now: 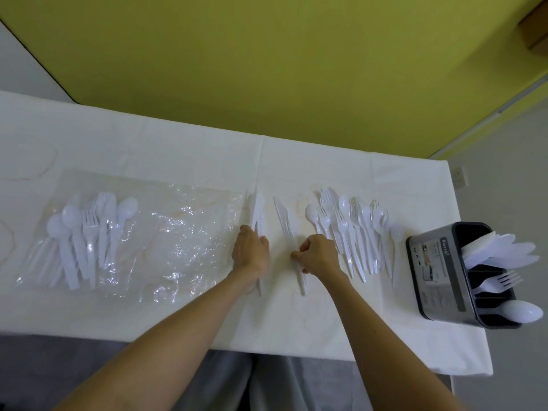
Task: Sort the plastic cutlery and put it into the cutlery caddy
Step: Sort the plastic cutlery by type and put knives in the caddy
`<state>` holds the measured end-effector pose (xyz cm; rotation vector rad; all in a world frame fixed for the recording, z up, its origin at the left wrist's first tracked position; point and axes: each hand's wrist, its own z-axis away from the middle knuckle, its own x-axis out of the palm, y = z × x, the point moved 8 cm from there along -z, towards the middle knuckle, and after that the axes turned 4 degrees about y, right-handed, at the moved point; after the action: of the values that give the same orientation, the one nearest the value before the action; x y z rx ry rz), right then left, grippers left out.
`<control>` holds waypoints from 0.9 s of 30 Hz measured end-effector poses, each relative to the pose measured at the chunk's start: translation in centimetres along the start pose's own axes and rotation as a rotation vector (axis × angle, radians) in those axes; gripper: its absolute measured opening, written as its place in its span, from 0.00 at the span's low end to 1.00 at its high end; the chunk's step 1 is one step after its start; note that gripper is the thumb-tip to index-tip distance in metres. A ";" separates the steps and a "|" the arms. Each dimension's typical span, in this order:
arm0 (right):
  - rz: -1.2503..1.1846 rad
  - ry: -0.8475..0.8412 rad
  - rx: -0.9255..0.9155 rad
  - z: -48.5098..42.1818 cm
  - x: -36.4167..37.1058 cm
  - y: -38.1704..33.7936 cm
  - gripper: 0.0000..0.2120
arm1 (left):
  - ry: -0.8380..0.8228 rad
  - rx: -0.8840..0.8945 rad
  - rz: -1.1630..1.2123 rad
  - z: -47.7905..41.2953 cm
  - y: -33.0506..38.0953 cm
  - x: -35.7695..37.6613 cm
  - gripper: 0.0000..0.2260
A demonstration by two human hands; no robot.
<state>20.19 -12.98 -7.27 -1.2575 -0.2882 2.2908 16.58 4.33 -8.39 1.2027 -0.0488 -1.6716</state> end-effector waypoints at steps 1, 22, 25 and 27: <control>-0.011 0.012 -0.015 0.0 0.0 -0.1 0.17 | 0.000 -0.001 -0.002 0.4 -0.3 0.0 0.12; -0.566 -0.025 -0.026 1.6 -3.3 0.4 0.06 | -0.175 0.083 0.222 3.9 1.8 -0.8 0.04; -0.761 0.039 -0.064 3.2 -8.2 1.3 0.08 | -0.199 0.273 0.258 4.4 6.2 -1.2 0.03; -0.826 0.139 -0.109 5.0 -12.9 3.3 0.09 | -0.248 0.362 0.320 5.4 10.2 -0.1 0.06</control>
<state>20.64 -22.32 3.46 -1.0638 -0.7329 1.4911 19.77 -3.04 -0.06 1.1678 -0.6874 -1.5543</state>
